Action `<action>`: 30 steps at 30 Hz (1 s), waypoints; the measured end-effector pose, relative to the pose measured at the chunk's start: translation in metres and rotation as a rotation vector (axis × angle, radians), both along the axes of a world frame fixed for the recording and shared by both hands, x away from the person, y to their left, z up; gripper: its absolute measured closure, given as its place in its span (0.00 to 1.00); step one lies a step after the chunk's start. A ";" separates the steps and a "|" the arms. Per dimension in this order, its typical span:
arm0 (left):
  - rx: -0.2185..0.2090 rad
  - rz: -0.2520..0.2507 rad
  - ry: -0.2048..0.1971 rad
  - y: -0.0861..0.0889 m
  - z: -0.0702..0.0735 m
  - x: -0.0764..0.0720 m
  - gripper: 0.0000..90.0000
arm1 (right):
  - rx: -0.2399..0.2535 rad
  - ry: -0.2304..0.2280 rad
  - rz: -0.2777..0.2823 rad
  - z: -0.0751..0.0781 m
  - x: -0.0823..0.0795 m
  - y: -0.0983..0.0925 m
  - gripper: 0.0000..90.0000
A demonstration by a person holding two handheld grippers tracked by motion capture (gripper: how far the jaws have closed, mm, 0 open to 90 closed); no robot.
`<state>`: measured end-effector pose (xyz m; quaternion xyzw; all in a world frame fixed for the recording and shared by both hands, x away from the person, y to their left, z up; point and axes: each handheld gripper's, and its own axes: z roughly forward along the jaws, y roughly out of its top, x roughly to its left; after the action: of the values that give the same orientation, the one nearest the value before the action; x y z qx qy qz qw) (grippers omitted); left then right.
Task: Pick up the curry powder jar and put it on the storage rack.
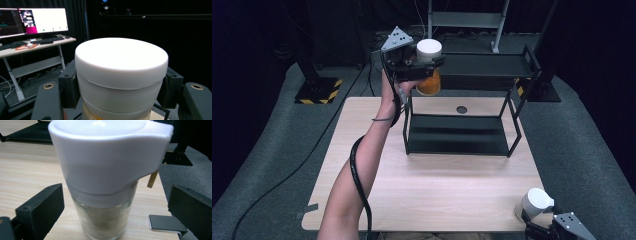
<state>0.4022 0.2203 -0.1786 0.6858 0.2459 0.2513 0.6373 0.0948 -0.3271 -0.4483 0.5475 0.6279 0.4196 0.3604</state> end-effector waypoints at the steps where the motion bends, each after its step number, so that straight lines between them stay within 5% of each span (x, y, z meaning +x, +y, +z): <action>1: 0.001 0.000 -0.002 -0.001 0.001 0.000 0.37 | 0.001 0.000 -0.002 0.000 0.000 0.000 0.00; 30: -0.014 0.058 -0.014 -0.013 0.024 0.022 0.37 | 0.008 0.001 -0.004 -0.001 0.000 -0.002 0.00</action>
<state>0.4241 0.2075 -0.1548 0.6721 0.2628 0.2727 0.6362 0.0943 -0.3292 -0.4497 0.5503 0.6253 0.4213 0.3587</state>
